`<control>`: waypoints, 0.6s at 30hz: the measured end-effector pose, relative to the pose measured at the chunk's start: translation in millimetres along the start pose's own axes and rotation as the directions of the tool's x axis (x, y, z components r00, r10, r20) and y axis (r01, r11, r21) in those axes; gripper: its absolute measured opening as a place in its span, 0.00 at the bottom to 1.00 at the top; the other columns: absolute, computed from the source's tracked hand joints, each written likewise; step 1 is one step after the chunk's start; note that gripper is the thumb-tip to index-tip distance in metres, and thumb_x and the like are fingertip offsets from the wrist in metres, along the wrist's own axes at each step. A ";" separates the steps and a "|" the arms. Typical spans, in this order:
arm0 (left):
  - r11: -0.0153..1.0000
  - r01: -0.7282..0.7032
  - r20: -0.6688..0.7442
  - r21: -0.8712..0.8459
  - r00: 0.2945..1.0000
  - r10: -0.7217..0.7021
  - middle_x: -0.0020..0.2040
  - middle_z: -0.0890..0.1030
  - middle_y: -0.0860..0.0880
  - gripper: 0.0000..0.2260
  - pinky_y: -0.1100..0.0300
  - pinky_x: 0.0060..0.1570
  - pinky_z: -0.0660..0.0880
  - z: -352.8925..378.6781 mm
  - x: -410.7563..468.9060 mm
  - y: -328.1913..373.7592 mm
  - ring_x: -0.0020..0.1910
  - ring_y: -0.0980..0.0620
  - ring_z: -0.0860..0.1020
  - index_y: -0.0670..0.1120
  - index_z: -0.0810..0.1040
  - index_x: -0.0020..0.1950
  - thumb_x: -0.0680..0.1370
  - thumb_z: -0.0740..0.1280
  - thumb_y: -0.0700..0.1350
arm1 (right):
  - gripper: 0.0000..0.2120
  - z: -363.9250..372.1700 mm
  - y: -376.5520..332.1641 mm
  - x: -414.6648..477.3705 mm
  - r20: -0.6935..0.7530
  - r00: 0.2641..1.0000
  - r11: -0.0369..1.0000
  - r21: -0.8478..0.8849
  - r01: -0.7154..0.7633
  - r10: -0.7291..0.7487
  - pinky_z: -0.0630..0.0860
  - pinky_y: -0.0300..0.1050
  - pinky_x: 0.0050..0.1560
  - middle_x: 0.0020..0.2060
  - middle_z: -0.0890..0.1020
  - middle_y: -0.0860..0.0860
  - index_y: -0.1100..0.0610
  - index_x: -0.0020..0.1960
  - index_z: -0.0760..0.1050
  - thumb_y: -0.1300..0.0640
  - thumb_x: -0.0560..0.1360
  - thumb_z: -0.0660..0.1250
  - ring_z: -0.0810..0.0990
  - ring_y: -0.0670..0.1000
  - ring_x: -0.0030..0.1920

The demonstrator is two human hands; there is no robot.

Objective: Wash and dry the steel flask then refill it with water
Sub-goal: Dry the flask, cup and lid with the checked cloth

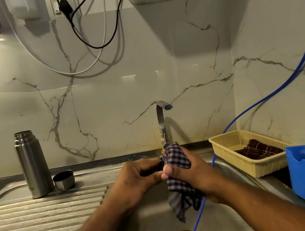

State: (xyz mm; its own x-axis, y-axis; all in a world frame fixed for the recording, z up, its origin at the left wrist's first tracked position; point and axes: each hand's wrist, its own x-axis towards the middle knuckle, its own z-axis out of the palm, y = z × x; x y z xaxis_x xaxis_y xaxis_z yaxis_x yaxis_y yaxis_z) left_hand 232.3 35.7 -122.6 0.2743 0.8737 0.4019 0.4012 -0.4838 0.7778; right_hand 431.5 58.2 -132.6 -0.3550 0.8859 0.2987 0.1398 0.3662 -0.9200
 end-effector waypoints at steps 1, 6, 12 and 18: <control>1.000 -0.013 0.009 0.024 1.000 0.012 0.57 0.85 0.59 0.18 0.56 0.61 0.78 -0.9 -0.1 0.1 0.59 0.59 0.81 0.55 0.82 0.63 0.74 0.71 0.54 | 0.32 -1.0 -0.4 0.2 0.008 1.000 1.000 0.029 -0.007 0.007 0.79 0.53 0.63 0.57 0.83 0.42 0.34 0.61 0.73 0.34 0.61 0.81 0.82 0.45 0.58; 0.979 0.086 0.071 -0.186 0.995 -0.074 0.55 0.86 0.47 0.15 0.48 0.61 0.80 -3.5 -1.7 -8.8 0.58 0.47 0.83 0.45 0.84 0.60 0.75 0.72 0.49 | 0.38 -3.7 -10.0 -6.4 0.056 0.989 0.870 -0.470 0.150 -0.140 0.75 0.33 0.54 0.58 0.73 0.33 0.32 0.64 0.66 0.37 0.60 0.82 0.74 0.39 0.58; 0.984 0.081 0.051 -0.158 0.996 -0.073 0.52 0.87 0.46 0.14 0.47 0.58 0.81 -7.2 1.4 -13.7 0.54 0.45 0.85 0.46 0.86 0.57 0.74 0.73 0.50 | 0.42 -0.3 -4.2 -4.1 0.119 0.964 0.784 -0.561 0.264 -0.240 0.76 0.36 0.57 0.60 0.72 0.35 0.35 0.65 0.65 0.35 0.57 0.83 0.71 0.37 0.60; 0.961 -0.117 -0.060 0.250 0.989 0.136 0.54 0.83 0.63 0.17 0.66 0.55 0.78 -2.2 3.2 -7.9 0.55 0.63 0.80 0.60 0.82 0.63 0.74 0.72 0.55 | 0.36 -7.8 -6.1 -2.8 0.107 0.991 0.993 0.069 -0.092 0.084 0.82 0.46 0.56 0.57 0.84 0.46 0.44 0.69 0.71 0.46 0.64 0.81 0.84 0.47 0.56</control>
State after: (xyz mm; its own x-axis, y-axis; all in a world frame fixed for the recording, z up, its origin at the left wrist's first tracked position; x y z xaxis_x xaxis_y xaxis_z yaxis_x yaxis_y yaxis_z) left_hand 228.1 42.4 -126.4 0.2732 0.8012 0.5324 0.5719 -0.5803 0.5798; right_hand 438.8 55.7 -125.8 -0.4391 0.8778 0.1914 0.1077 0.2629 -0.9588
